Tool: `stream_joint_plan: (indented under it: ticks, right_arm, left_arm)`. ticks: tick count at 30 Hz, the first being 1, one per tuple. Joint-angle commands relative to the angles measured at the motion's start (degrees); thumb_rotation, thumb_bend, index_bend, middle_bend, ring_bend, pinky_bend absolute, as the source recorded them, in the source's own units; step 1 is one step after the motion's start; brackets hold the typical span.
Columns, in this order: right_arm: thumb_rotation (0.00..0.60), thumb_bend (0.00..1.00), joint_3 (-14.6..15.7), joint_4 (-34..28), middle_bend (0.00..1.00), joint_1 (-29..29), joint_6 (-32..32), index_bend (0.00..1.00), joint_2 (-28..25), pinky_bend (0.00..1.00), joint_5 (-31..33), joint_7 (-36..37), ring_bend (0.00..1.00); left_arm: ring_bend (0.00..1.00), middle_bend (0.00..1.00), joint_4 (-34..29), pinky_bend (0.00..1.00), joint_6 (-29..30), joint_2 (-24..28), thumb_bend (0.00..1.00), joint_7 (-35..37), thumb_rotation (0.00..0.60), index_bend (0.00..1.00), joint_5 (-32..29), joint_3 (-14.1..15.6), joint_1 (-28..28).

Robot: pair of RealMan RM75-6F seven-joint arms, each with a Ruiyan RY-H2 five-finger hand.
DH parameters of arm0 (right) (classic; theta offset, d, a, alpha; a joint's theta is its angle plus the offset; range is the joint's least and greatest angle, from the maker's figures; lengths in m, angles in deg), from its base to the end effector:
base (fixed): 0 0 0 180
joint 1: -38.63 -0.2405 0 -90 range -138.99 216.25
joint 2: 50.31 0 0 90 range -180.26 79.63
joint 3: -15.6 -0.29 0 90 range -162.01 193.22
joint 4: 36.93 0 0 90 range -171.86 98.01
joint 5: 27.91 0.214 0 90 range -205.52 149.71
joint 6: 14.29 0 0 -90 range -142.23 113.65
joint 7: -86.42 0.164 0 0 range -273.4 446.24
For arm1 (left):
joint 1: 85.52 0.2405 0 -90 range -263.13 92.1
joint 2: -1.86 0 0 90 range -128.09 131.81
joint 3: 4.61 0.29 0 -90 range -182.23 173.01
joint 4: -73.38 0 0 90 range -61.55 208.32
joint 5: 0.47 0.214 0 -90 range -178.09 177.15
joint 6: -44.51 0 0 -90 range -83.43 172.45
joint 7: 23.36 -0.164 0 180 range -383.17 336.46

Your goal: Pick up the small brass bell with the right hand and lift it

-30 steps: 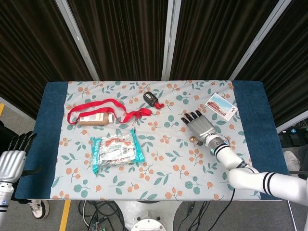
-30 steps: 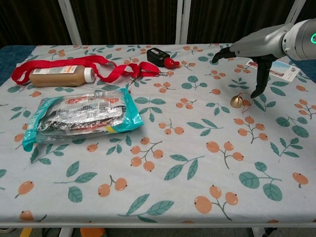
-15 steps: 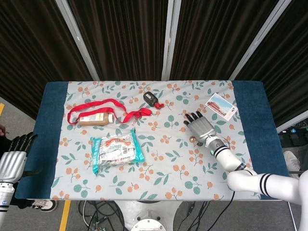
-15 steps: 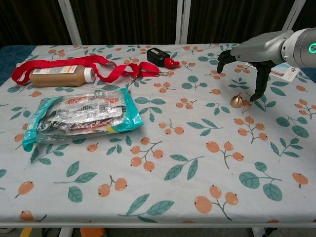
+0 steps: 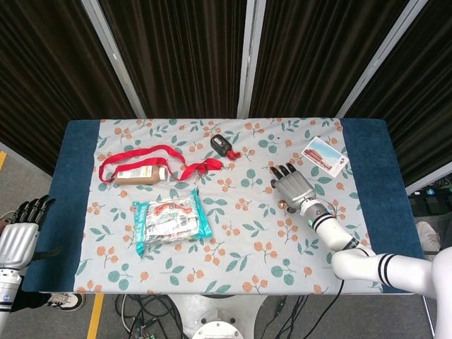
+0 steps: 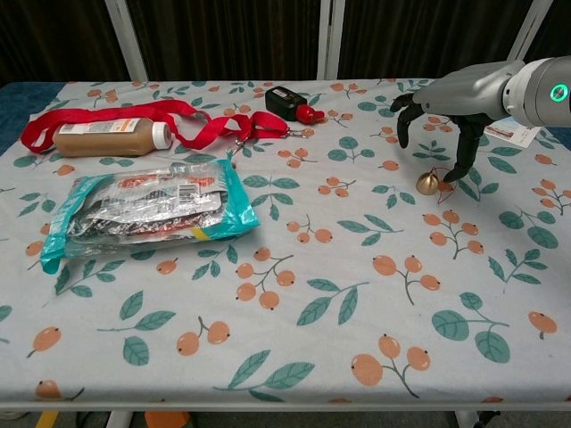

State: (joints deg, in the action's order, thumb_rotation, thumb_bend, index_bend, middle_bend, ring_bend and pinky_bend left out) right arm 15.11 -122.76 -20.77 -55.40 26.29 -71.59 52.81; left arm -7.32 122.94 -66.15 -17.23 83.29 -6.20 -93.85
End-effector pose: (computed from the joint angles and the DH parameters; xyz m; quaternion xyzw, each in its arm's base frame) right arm -0.1667 -0.4337 0.0101 0.8364 -0.2931 0.1795 0.4270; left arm -0.3819 0.2240 0.1514 -0.6142 -0.4102 -0.3508 0.5757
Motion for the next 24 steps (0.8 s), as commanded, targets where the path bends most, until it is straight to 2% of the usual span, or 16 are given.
stream_joint_plan:
  ticks: [1, 10, 24]
  right_arm:
    - [0.6, 0.07, -0.1, 0.3, 0.0, 0.0, -0.1, 0.33, 0.3, 0.0, -0.3, 0.4, 0.0]
    - [0.6, 0.14, 0.2, 1.0, 0.0, 0.1, -0.3, 0.39, 0.8, 0.0, -1.1, 1.2, 0.0]
    - [0.6, 0.16, 0.6, 1.9, 0.0, 0.1, -0.2, 0.45, 1.5, 0.0, -0.8, 1.4, 0.0]
  left_arm:
    - [0.0, 0.0, 0.0, 0.0, 0.0, 0.0, 0.04, 0.0, 0.6, 0.01, 0.0, 0.0, 0.0]
    - [0.0, 0.0, 0.1, 0.0, 0.1, -0.1, 0.04, 0.1, 0.6, 0.01, 0.1, 0.1, 0.1]
    - [0.0, 0.0, -0.1, 0.0, 0.0, 0.1, 0.04, 0.1, 0.6, 0.01, 0.0, 0.0, 0.0]
